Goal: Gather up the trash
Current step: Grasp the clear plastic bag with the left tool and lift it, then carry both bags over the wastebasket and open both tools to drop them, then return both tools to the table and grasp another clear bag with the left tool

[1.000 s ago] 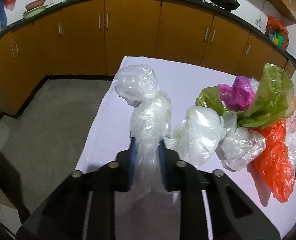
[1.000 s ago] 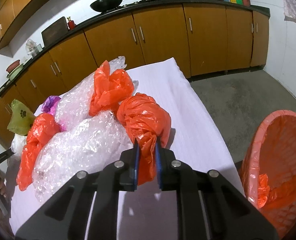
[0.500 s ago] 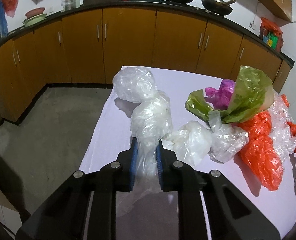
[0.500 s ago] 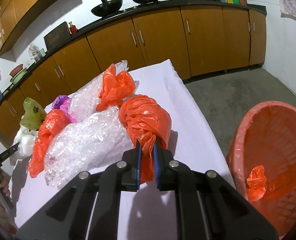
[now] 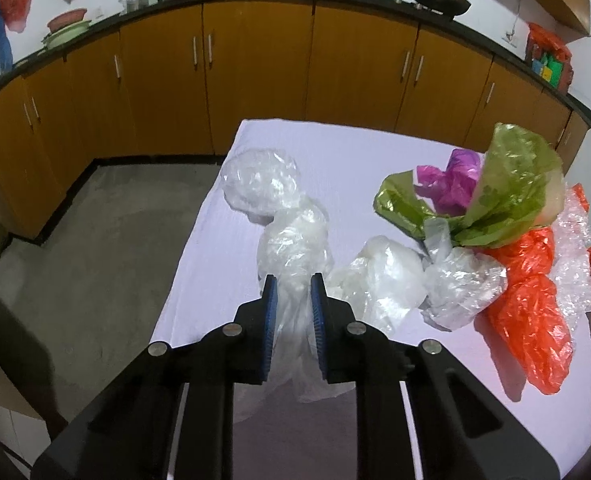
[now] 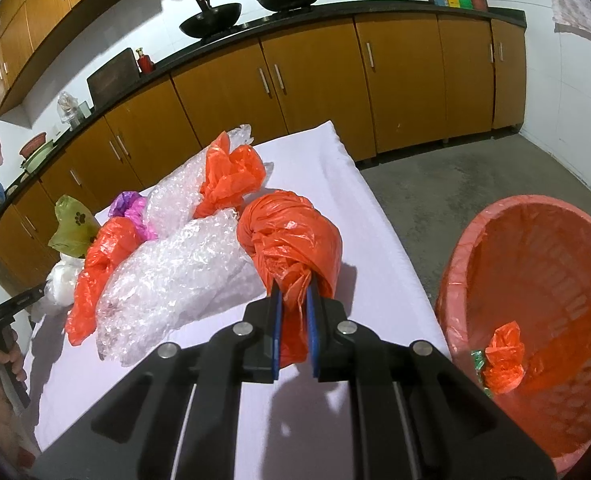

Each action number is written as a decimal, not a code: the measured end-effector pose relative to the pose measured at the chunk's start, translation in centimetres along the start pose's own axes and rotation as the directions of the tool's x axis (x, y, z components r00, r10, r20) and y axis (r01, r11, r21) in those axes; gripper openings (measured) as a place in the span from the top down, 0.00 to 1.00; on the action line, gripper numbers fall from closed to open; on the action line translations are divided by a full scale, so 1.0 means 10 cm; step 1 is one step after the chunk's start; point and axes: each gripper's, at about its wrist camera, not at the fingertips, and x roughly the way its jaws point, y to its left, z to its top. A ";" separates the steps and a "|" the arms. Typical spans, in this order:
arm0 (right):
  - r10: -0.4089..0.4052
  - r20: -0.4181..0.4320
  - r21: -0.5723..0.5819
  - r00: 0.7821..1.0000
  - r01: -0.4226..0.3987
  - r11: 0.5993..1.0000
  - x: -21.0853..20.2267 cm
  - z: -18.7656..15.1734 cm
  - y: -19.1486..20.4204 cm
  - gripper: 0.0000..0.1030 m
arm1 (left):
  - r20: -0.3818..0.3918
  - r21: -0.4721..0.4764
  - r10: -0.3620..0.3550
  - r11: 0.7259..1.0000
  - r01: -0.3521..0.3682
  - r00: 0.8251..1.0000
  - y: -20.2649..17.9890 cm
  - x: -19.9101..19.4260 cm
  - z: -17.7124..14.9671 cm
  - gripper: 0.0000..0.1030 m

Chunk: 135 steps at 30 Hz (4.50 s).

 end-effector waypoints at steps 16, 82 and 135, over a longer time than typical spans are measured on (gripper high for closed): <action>0.008 0.037 0.011 0.999 -0.008 1.000 -0.26 -0.02 -0.04 0.89 | 0.149 -0.002 -0.024 1.000 0.024 0.989 0.01 -0.52 0.11 0.97; -0.301 0.242 0.238 0.922 0.245 0.940 -1.96 -0.32 -1.61 0.89 | 0.070 0.400 -0.624 0.732 0.551 0.778 -3.59 -1.55 -0.57 0.65; -0.312 0.227 0.245 0.923 0.255 0.935 -1.65 -0.35 -1.65 0.45 | -0.033 0.354 -0.578 0.756 0.550 0.815 -3.76 -1.06 -0.86 0.35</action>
